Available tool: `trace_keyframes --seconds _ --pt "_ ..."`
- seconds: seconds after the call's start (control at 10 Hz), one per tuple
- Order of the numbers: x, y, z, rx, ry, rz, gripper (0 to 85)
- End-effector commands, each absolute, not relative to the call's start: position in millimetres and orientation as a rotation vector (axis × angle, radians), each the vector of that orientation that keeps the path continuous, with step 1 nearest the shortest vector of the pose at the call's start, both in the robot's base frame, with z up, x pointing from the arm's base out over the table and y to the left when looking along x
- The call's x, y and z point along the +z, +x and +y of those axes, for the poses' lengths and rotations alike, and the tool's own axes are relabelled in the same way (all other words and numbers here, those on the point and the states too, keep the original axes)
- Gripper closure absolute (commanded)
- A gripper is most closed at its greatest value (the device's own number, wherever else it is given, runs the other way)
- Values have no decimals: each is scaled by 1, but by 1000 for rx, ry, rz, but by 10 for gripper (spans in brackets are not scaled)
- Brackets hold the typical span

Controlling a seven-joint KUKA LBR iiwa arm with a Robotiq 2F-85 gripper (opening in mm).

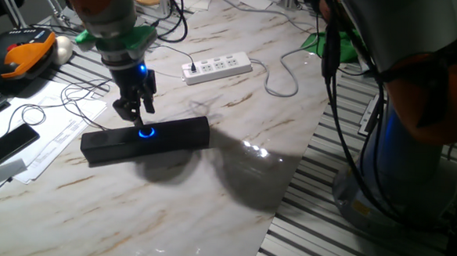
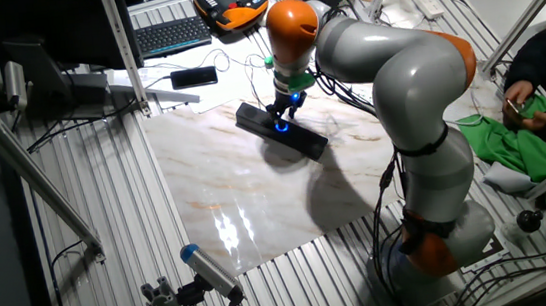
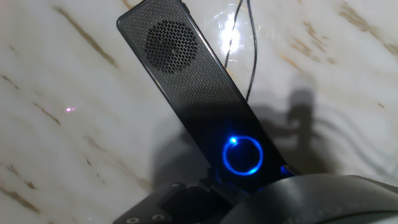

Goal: Turn the knob to increase the volume of the speaker

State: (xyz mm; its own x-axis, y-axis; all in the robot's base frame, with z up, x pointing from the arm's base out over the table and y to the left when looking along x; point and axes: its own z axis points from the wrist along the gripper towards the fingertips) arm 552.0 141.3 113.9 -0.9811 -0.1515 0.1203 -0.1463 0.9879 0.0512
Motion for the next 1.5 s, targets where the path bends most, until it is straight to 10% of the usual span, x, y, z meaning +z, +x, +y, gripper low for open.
trace_keyframes --seconds 0.0,1.4 --pt "111 553 143 -65 231 -3009 340" --pt "85 554 139 -89 235 -3022 340"
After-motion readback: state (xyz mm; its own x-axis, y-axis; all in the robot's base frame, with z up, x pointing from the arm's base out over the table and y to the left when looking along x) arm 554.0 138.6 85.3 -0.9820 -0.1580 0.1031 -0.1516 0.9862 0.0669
